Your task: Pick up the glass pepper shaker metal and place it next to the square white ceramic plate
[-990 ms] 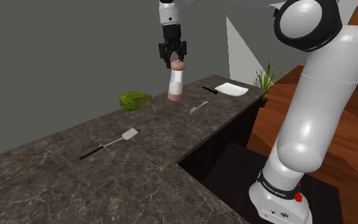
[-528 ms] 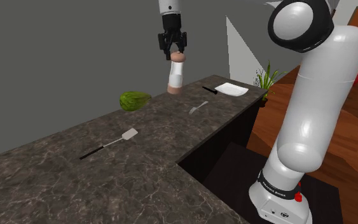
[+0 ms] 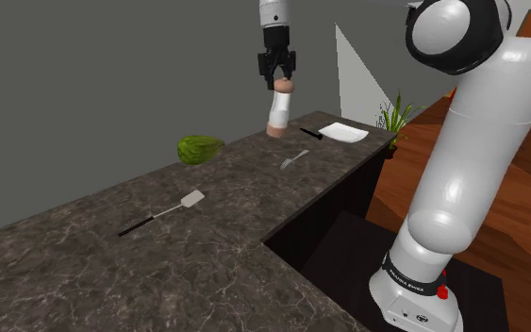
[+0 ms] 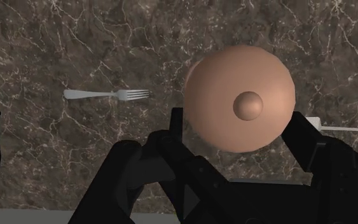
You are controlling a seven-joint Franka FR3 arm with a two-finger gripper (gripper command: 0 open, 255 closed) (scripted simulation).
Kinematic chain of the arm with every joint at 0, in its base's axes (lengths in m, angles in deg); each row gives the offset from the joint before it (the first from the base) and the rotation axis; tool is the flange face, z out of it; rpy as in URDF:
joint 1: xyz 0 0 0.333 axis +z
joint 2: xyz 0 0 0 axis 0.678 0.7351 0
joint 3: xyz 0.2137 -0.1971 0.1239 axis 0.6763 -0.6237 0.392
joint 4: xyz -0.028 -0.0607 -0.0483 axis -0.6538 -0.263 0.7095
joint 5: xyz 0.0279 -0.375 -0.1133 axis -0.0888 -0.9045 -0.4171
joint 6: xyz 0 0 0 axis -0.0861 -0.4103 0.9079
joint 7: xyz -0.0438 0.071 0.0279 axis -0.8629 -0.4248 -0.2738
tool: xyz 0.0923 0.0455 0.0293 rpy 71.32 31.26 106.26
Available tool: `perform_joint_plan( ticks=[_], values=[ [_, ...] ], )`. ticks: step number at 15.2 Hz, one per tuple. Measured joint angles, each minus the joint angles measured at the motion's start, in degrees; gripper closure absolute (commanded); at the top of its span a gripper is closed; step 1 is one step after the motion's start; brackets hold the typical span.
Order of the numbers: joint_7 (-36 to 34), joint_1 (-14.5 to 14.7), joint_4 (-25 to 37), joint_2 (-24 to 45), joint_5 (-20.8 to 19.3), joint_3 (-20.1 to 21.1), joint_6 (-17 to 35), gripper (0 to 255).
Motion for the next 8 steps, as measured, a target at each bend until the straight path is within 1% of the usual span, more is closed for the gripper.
perform_joint_plan(
  ticks=[2, 6, 8],
  values=[
    [2.74, -1.41, -0.9, -0.05, -0.39, -1.29, 0.88, 255],
    [7.32, -3.73, -5.69, -1.91, -1.37, -3.5, 3.95, 255],
    [9.91, -5.05, -6.27, -1.72, -1.72, -4.79, 4.8, 255]
  ],
)
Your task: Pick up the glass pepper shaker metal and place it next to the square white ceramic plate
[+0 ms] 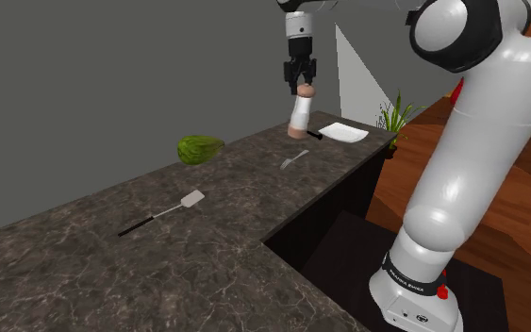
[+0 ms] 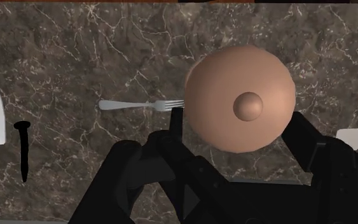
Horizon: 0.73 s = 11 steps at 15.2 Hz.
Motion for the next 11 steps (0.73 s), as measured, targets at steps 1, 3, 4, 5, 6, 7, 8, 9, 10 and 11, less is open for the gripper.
perform_joint_plan(
  ticks=[1, 3, 4, 5, 6, 7, 8, 9, 10, 11],
  values=[
    [1.53, -0.77, -0.36, -0.07, -0.24, -0.74, 0.35, 255],
    [4.4, -2.24, -0.07, 0.83, -0.42, -2.15, 1.04, 255],
    [5.94, -3.03, -0.06, 1.05, -0.57, -2.9, 1.3, 255],
    [7.06, -3.61, -0.72, 1.02, -0.73, -3.45, 1.99, 255],
    [8.36, -4.3, -1.14, 1.2, -0.84, -4.09, 2.64, 255],
    [9.69, -5.01, -0.6, 2.1, -0.74, -4.73, 3.05, 255],
    [10.98, -5.7, -0.58, 2.68, -0.72, -5.34, 3.64, 255],
    [12.22, -6.37, -0.89, 2.97, -0.75, -5.92, 4.29, 255],
    [13.75, -7.24, -0.63, 3.85, -0.62, -6.64, 4.96, 255],
    [15.24, -8.06, 0.09, 4.64, -0.52, -7.3, 5.06, 255]
  ],
)
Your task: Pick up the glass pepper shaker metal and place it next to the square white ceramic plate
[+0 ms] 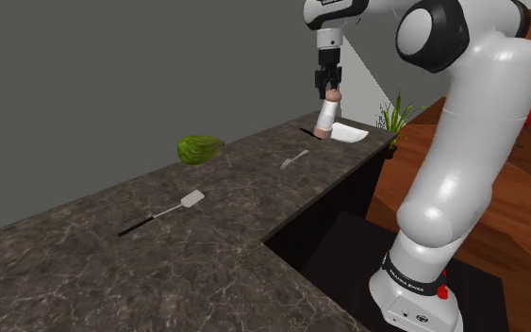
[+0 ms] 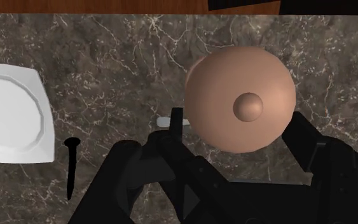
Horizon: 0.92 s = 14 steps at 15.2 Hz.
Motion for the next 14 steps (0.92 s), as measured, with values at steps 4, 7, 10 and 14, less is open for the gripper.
perform_joint_plan(
  ticks=[4, 7, 10, 14],
  values=[
    [5.17, -3.09, 1.95, 3.52, 0.83, -2.15, 1.64, 255],
    [9.47, -5.94, 4.17, 6.69, 1.81, -3.76, 2.64, 255],
    [13.25, -8.71, 6.84, 10.13, 3.02, -4.93, 3.36, 255],
    [18.45, -13.33, 13.33, 16.17, 5.3, -6.13, 2.83, 255]
  ],
)
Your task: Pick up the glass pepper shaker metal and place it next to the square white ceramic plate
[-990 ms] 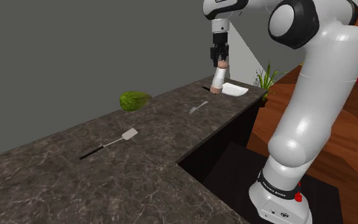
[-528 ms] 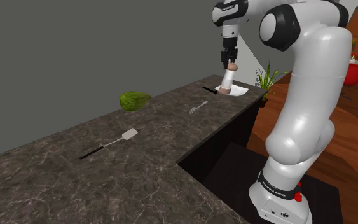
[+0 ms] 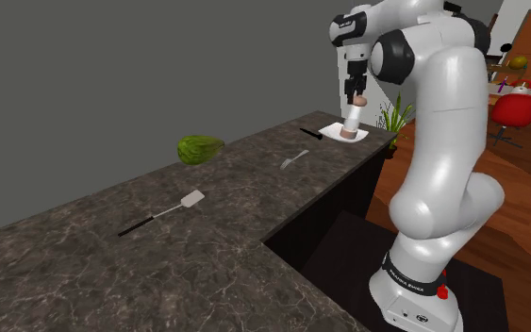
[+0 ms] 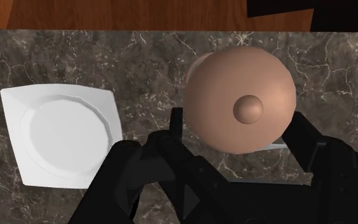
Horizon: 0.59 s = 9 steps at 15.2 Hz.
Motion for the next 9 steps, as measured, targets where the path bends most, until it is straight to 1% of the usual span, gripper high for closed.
perform_joint_plan(
  ticks=[4, 6, 7, 9],
  values=[
    [4.78, -5.63, 9.01, 7.61, 2.8, -0.46, -1.48, 255],
    [6.55, -8.68, 15.06, 12.09, 4.33, -0.31, -3.03, 255],
    [7.48, -9.91, 16.39, 13.37, 4.74, -0.32, -3.04, 255],
    [9.11, -13.96, 24.95, 19.18, 6.42, 0.17, -5.5, 255]
  ],
)
